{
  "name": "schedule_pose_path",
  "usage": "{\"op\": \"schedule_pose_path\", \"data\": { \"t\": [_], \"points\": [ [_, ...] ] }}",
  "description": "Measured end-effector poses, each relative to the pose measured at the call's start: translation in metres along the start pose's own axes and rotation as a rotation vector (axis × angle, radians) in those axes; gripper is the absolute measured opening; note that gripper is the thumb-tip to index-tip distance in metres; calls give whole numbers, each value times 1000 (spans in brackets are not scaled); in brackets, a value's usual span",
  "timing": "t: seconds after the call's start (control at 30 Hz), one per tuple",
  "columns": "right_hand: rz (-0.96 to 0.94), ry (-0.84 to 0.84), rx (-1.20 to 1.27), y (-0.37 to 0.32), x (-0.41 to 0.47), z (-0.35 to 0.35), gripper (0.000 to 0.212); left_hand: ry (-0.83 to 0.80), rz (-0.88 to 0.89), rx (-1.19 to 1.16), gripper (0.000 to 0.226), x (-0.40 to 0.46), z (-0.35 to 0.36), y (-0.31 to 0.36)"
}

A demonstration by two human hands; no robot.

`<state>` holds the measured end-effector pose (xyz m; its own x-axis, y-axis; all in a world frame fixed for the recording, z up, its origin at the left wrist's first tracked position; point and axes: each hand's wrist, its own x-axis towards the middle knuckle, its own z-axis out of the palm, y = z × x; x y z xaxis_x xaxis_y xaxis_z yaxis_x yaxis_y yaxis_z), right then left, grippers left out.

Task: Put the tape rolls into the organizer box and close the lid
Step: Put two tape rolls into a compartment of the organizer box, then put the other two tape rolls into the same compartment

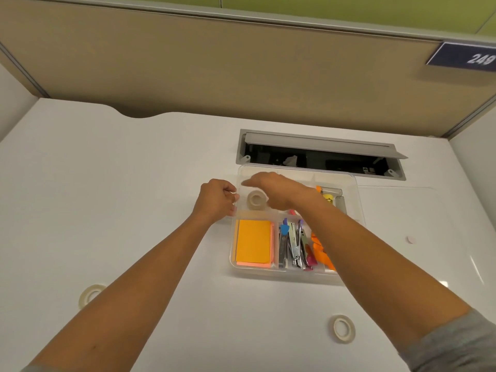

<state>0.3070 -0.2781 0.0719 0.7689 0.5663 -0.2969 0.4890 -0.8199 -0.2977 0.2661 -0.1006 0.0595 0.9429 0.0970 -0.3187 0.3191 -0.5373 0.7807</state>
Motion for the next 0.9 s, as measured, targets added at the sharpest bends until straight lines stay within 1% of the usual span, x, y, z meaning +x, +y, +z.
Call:
{"op": "schedule_pose_path", "data": {
  "t": [0.1, 0.17, 0.27, 0.4, 0.5, 0.6, 0.67, 0.7, 0.73, 0.8, 0.9],
  "points": [
    [63, 209, 136, -3, -32, -9, 72, 60, 52, 109, 33, -6, 1, -4],
    [134, 356, 254, -6, -61, -9, 63, 118, 100, 170, 40, -12, -1, -8],
    [226, 547, 389, -12, -113, 0, 49, 203, 160, 178, 43, -26, -7, -16],
    [349, 702, 477, -22, -174, 26, 41, 228, 241, 130, 39, -58, -10, -36],
    [415, 832, 512, -29, -213, 52, 35, 253, 296, 76, 32, -90, -10, -59],
    [493, 924, 530, -38, -245, 86, 35, 258, 312, 101, 25, -123, -11, -87],
    [571, 952, 546, -44, -263, 109, 38, 272, 331, 179, 23, -142, -13, -106],
    [614, 938, 549, -47, -270, 121, 39, 289, 330, 222, 23, -152, -15, -115],
    [659, 904, 545, -50, -277, 132, 40, 309, 320, 267, 24, -160, -18, -124],
    [753, 782, 490, -56, -287, 153, 43, 355, 292, 371, 29, -176, -25, -142],
    [850, 641, 387, -68, -291, 174, 51, 384, 199, 552, 43, -192, -38, -165]
  ]
}}
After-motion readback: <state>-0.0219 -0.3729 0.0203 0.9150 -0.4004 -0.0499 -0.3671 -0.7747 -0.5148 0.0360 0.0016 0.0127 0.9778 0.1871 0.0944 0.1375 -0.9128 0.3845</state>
